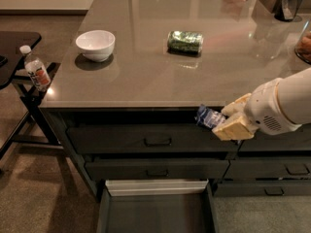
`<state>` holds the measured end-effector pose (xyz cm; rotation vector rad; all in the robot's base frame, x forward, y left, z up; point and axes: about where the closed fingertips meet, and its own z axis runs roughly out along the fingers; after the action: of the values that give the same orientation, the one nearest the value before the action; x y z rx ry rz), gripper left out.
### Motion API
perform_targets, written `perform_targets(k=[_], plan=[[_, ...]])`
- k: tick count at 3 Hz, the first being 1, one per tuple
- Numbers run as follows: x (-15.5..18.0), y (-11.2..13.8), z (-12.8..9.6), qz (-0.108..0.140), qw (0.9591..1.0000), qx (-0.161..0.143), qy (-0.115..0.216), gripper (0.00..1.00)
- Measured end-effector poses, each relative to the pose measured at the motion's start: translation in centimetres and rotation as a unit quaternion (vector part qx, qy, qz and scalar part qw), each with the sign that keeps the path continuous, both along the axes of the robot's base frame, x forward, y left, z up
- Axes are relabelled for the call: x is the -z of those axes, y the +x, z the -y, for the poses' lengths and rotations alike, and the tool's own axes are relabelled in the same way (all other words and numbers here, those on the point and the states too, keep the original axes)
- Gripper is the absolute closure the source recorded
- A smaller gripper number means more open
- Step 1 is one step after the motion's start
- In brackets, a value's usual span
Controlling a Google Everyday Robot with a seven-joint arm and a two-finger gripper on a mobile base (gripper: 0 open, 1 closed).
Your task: Place rxbar blueberry into bottom drawer
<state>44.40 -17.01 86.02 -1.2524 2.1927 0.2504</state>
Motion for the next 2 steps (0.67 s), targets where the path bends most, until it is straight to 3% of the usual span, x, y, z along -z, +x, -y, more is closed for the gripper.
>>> perform_targets(k=[1, 2], plan=[[3.5, -0.9, -0.7, -0.013, 0.9998, 0.009, 0.010, 1.00], [9.1, -1.7, -1.3, -0.021, 0.9989, 0.022, 0.035, 1.00]])
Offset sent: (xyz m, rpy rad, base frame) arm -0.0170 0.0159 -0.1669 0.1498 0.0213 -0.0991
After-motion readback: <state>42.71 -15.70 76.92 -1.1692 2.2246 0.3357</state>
